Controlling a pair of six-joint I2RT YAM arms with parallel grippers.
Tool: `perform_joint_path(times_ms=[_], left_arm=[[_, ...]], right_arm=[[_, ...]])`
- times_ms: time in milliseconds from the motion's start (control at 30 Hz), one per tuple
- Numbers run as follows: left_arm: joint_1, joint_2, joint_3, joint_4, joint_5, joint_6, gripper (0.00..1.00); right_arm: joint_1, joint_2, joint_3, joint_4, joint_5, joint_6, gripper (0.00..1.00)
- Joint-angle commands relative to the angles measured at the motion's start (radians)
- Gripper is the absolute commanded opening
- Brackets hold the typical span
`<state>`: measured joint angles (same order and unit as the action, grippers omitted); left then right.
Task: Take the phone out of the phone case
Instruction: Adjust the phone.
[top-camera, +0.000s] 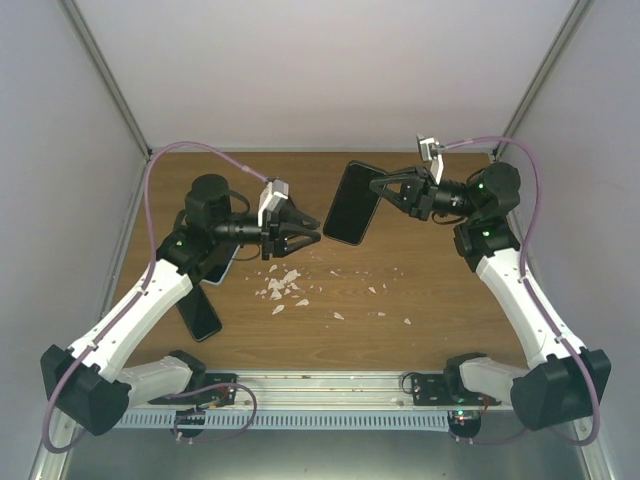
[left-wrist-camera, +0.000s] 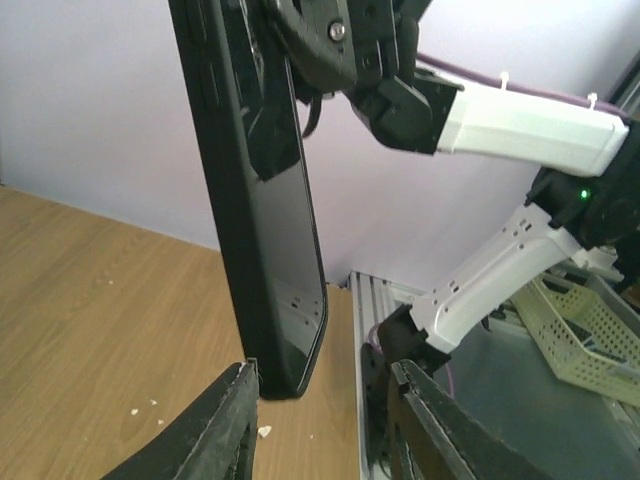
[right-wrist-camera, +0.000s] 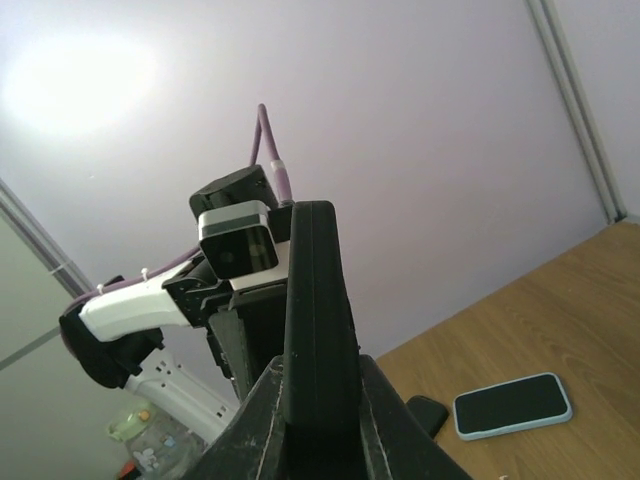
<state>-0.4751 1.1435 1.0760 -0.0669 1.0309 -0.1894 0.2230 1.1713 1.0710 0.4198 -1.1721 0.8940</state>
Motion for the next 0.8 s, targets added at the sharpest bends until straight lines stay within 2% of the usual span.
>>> perform_joint_path(times_ms=[0,200,767], left_arm=[[0.002,-0.032,-0.028,-0.046,0.034,0.096,0.36],[0.0,-0.03,-0.028,-0.054,0.044,0.111,0.31],[-0.034,0.036,0.015,-0.013,0.017,0.051,0.31]], right_arm=[[-0.008,0.001,0.044,0.062,-0.064,0.045,0.01],[-0.007,-0.01,0.032,0.077,-0.078,0.061,0.01],[-0.006,-0.019,-0.002,0.136,-0.082,0.093,0.0]])
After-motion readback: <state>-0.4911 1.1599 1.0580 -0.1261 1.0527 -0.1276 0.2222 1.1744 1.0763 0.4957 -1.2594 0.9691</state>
